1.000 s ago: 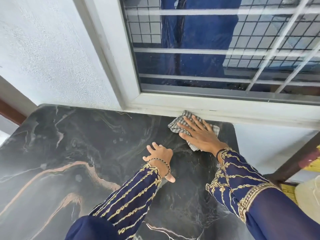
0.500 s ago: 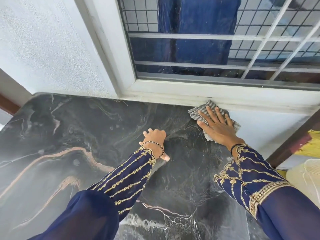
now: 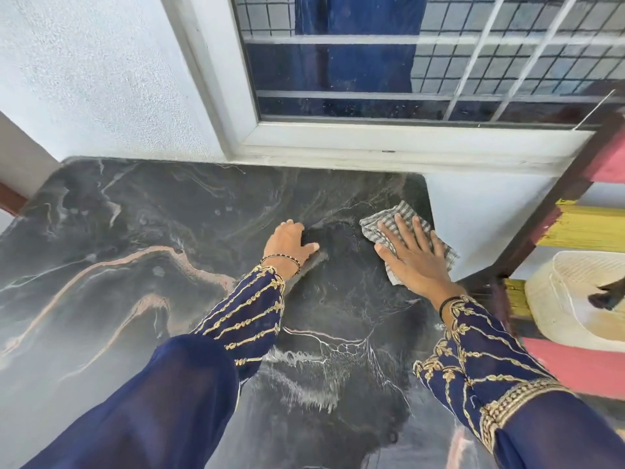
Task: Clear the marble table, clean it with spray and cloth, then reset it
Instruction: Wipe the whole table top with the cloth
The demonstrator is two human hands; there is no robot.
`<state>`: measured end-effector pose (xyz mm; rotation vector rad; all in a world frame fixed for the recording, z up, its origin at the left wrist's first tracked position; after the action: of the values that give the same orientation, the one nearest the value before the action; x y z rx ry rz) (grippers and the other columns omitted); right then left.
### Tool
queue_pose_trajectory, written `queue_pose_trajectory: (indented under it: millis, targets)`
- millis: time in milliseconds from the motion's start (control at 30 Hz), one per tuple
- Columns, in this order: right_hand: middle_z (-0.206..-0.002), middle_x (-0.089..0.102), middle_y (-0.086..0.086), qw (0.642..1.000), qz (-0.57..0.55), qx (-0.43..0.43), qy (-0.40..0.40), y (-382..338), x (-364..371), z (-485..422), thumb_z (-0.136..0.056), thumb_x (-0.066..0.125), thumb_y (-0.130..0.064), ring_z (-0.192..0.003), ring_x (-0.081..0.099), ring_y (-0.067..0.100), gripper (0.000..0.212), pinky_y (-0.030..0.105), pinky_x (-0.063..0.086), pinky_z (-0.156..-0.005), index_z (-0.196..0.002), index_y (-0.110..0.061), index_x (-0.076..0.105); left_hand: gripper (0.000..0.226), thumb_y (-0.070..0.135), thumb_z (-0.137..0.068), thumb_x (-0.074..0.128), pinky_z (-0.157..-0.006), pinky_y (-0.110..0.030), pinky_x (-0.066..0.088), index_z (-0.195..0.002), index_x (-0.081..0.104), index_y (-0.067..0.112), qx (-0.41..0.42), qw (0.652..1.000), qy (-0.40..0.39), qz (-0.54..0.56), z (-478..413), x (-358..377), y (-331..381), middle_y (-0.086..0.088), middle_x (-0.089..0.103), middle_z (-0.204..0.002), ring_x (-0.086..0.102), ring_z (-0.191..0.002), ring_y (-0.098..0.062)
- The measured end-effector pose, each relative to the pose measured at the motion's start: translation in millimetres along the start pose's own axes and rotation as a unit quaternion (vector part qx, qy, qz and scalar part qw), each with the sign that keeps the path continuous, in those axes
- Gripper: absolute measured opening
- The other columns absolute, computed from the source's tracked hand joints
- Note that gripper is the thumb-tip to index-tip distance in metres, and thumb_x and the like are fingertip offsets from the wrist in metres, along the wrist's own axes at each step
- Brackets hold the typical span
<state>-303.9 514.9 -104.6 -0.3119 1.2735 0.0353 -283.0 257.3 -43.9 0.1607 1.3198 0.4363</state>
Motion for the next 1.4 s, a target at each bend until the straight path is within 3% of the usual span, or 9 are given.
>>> queue_pose_trajectory:
  millis: [100,200,600,733,867,1033,1167,1267,1400]
  targets:
    - [-0.164,-0.029,-0.019,1.000,-0.003,-0.002,-0.001,-6,11,37,-0.100,0.007,-0.073,-0.153,-0.030,0.014,0.058,0.048,-0.017,-0.125,-0.152,-0.059,-0.016,0.035,0.023,-0.095,0.053,-0.112,-0.038,0.033,-0.127,0.055,0.007,0.053,0.996,0.056,0.047,50,24,-7,-0.010,0.043,-0.146,0.041,-0.134,-0.028]
    - [-0.164,-0.030,-0.019,1.000,-0.007,0.002,-0.001,-14,20,80,-0.100,0.007,-0.072,-0.153,-0.032,0.014,0.058,0.048,-0.017,-0.126,-0.151,-0.060,-0.018,0.031,0.022,-0.095,0.054,-0.117,-0.034,0.026,-0.123,0.060,0.009,0.113,0.988,0.063,0.084,106,47,-9,-0.006,0.045,-0.146,0.040,-0.137,-0.021]
    - [-0.157,-0.041,-0.025,0.999,-0.007,0.041,-0.018,-47,77,258,-0.092,0.000,-0.079,-0.145,-0.044,0.008,0.063,0.043,-0.024,-0.123,-0.146,-0.062,-0.029,0.023,0.019,-0.094,0.053,-0.119,-0.028,0.018,-0.112,0.067,0.015,0.135,0.984,0.032,0.111,261,59,-57,0.000,0.052,-0.140,0.047,-0.131,-0.017]
    - [-0.153,-0.045,-0.026,0.998,0.002,0.063,-0.016,-61,92,306,-0.086,-0.009,-0.079,-0.141,-0.047,0.005,0.064,0.040,-0.026,-0.120,-0.141,-0.060,-0.036,0.022,0.018,-0.094,0.053,-0.119,-0.033,0.024,-0.111,0.067,0.015,0.127,0.985,0.022,0.119,290,50,-81,-0.001,0.053,-0.139,0.045,-0.134,-0.017]
    - [-0.159,-0.033,-0.028,0.995,-0.044,0.093,-0.006,-81,101,333,-0.094,-0.002,-0.070,-0.146,-0.037,0.004,0.057,0.038,-0.023,-0.123,-0.144,-0.059,-0.026,0.021,0.017,-0.094,0.053,-0.118,-0.034,0.027,-0.110,0.067,0.015,0.122,0.985,0.027,0.120,314,42,-106,0.000,0.055,-0.137,0.046,-0.132,-0.016]
    - [-0.162,-0.023,-0.028,0.993,-0.085,0.083,-0.013,-130,115,350,-0.108,0.018,-0.055,-0.150,-0.030,0.005,0.052,0.038,-0.019,-0.124,-0.149,-0.056,-0.014,0.019,0.013,-0.091,0.057,-0.106,-0.037,0.042,-0.105,0.070,0.012,0.108,0.984,0.022,0.138,342,27,-137,-0.003,0.059,-0.132,0.054,-0.124,-0.018]
    - [-0.162,-0.024,-0.029,0.995,-0.091,0.028,-0.024,-184,125,351,-0.108,0.017,-0.057,-0.149,-0.033,0.006,0.051,0.034,-0.027,-0.118,-0.150,-0.056,-0.011,0.018,0.013,-0.090,0.059,-0.100,-0.029,0.045,-0.102,0.071,0.012,0.090,0.983,0.043,0.153,356,14,-161,-0.003,0.061,-0.128,0.058,-0.117,-0.017]
    - [-0.162,-0.021,-0.030,0.993,-0.104,-0.016,-0.051,-230,128,345,-0.108,0.018,-0.058,-0.151,-0.030,0.006,0.052,0.038,-0.025,-0.121,-0.154,-0.054,-0.005,0.017,0.012,-0.089,0.060,-0.097,-0.027,0.045,-0.101,0.072,0.010,0.083,0.984,0.055,0.150,361,4,-178,-0.006,0.063,-0.124,0.062,-0.112,-0.020]
    - [-0.163,-0.011,-0.029,0.965,-0.229,-0.050,-0.116,-280,126,337,-0.105,0.021,-0.065,-0.154,-0.024,0.004,0.060,0.039,-0.023,-0.122,-0.161,-0.046,0.013,0.016,0.011,-0.088,0.062,-0.094,-0.029,0.047,-0.100,0.073,0.010,0.066,0.985,0.071,0.144,365,-8,-199,-0.007,0.064,-0.123,0.064,-0.107,-0.023]
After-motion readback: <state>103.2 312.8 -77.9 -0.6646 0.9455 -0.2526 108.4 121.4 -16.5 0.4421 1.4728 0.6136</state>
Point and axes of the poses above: each hand's wrist, its own z-axis away from the middle knuckle, its own x-axis out of the palm, y = z × x, the point moved 3 cm from there along -z, towards the middle knuckle
